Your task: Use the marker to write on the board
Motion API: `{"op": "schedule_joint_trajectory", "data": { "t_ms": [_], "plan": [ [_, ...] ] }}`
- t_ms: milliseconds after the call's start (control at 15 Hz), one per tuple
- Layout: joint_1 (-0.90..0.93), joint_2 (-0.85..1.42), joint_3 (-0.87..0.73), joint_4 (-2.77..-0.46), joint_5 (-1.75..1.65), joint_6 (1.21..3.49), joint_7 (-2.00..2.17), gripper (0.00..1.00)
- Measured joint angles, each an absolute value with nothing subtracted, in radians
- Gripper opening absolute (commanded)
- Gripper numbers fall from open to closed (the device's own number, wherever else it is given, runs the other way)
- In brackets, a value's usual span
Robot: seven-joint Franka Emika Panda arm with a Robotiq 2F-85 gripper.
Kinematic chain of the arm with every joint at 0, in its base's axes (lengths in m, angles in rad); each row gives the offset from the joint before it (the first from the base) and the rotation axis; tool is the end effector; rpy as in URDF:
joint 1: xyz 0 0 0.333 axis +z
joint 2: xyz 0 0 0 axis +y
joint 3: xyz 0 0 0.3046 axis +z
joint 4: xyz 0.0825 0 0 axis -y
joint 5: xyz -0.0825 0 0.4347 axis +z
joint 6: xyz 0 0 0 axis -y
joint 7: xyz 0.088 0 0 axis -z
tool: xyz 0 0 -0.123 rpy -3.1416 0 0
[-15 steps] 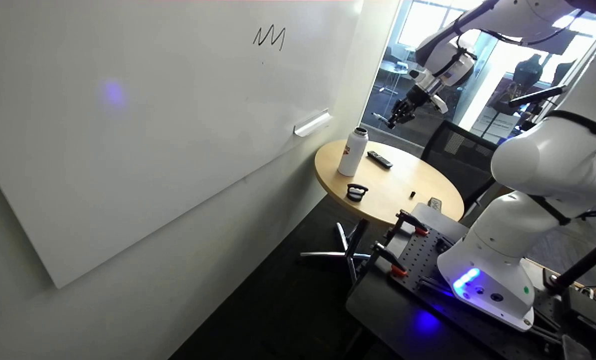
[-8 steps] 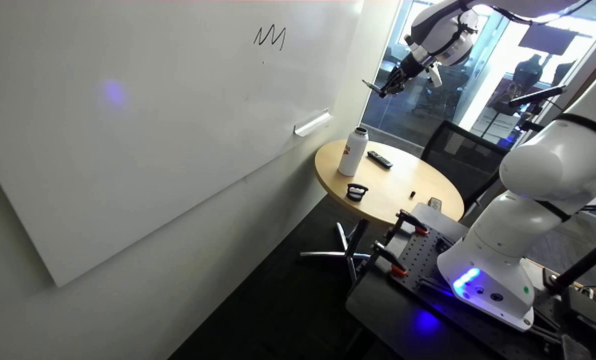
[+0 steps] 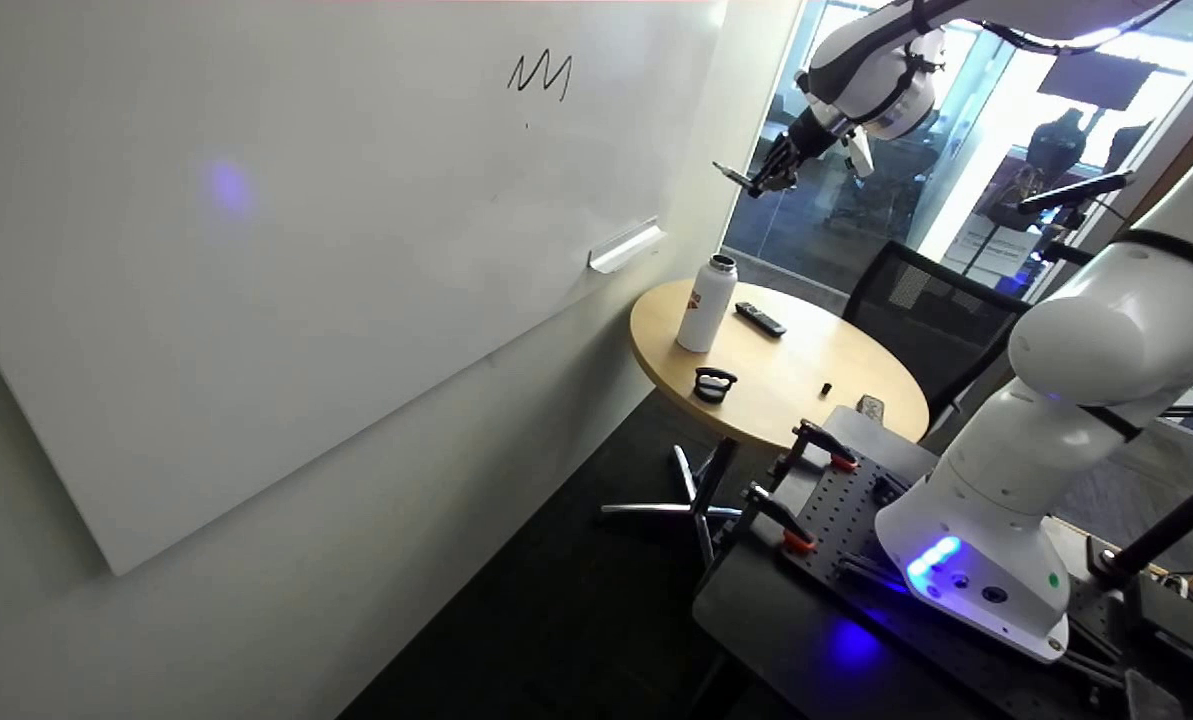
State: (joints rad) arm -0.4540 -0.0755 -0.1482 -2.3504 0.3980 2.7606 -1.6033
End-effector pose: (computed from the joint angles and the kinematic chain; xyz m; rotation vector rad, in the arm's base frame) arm 0.4680 -0.3386 0.3540 2.6129 0.9014 0.6118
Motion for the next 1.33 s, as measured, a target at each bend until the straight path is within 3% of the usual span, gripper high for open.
{"op": "schedule_joint_trajectory", "data": {
  "t_ms": [267, 600, 667, 1000, 1067, 1333],
  "plan": [
    [-0.441, -0.072, -0.145, -2.361, 0.36, 2.866, -1.48, 0.09],
    [-0.532, -0.029, -0.096, -2.42, 0.034, 3.074, -1.052, 0.09],
    [-0.559, -0.021, -0.094, -2.425, -0.047, 3.084, -0.965, 0.21],
    [-0.572, -0.02, -0.088, -2.425, -0.177, 3.081, -0.801, 0.21],
    [-0.57, -0.021, -0.085, -2.425, -0.177, 3.08, -0.8, 0.09],
    [-0.527, -0.021, -0.139, -2.418, -0.212, 3.074, -0.796, 0.09]
  ]
}}
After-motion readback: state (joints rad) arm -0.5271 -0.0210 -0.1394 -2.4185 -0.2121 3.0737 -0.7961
